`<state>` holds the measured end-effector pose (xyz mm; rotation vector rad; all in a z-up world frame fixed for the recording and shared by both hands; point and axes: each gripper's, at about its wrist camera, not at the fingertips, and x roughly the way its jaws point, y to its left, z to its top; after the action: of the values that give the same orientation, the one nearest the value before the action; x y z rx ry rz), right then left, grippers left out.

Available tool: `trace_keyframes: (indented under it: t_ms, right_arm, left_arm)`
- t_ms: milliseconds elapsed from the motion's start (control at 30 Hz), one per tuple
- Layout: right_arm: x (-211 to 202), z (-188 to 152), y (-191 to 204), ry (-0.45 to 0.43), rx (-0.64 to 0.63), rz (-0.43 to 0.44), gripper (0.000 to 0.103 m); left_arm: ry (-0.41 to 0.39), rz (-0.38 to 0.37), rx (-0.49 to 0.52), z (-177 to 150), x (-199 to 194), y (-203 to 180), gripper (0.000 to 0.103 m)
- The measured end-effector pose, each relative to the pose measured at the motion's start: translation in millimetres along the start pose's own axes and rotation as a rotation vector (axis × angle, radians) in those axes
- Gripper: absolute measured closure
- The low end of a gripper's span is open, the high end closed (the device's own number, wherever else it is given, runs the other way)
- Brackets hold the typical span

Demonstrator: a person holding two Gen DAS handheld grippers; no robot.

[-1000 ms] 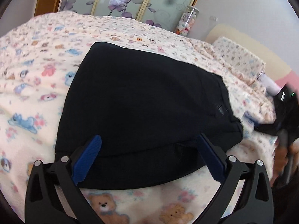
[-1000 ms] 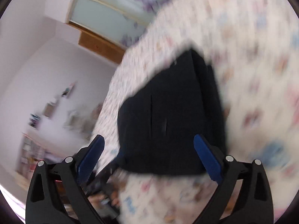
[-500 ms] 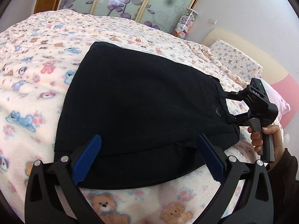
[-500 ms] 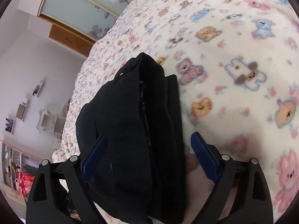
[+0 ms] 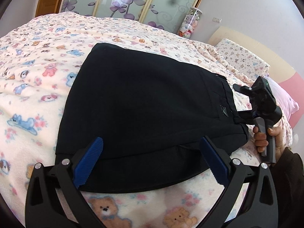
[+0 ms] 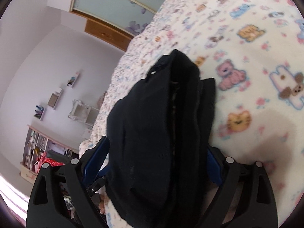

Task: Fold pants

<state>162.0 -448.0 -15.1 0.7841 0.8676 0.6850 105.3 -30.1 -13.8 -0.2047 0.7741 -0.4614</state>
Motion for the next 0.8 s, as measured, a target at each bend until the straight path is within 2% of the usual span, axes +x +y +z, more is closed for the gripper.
trace_keyframes:
  t_ms: [167,200,367,433,567,600,667,700,800]
  right_arm:
    - [0,-5,50,0.019,-0.172,0.016,0.010]
    - [-1,-5,51,0.017,-0.175,0.006,0.010]
    - [7,3,16,0.054,-0.046,-0.157,0.011]
    - [8,4,8,0.069,-0.030,-0.180,0.015]
    - [6,2,-2,0.064,-0.002,-0.170,0.015]
    - [6,1,-3,0.060,-0.006,-0.170,0.017]
    - [6,1,-5,0.045,-0.002,-0.162,0.029]
    - [5,-1,-6,0.038,0.013,-0.134,0.044]
    - [2,-3,-11,0.022,0.034,-0.093,0.057]
  left_arm:
    - [0.002,0.017,-0.009,1,1,1,0.002]
    - [0.002,0.018,-0.012,1,2,0,0.002]
    - [-0.002,0.004,-0.007,1,1,-1,0.002]
    - [-0.003,-0.002,-0.009,1,1,-1,0.002]
    - [-0.004,-0.002,-0.009,0,1,-1,0.002]
    - [-0.003,0.000,-0.008,1,1,-2,0.002]
    - [-0.004,-0.001,-0.009,1,1,-2,0.002]
    - [-0.004,-0.002,-0.009,0,1,-2,0.002]
    - [-0.004,-0.002,-0.010,1,1,-2,0.002]
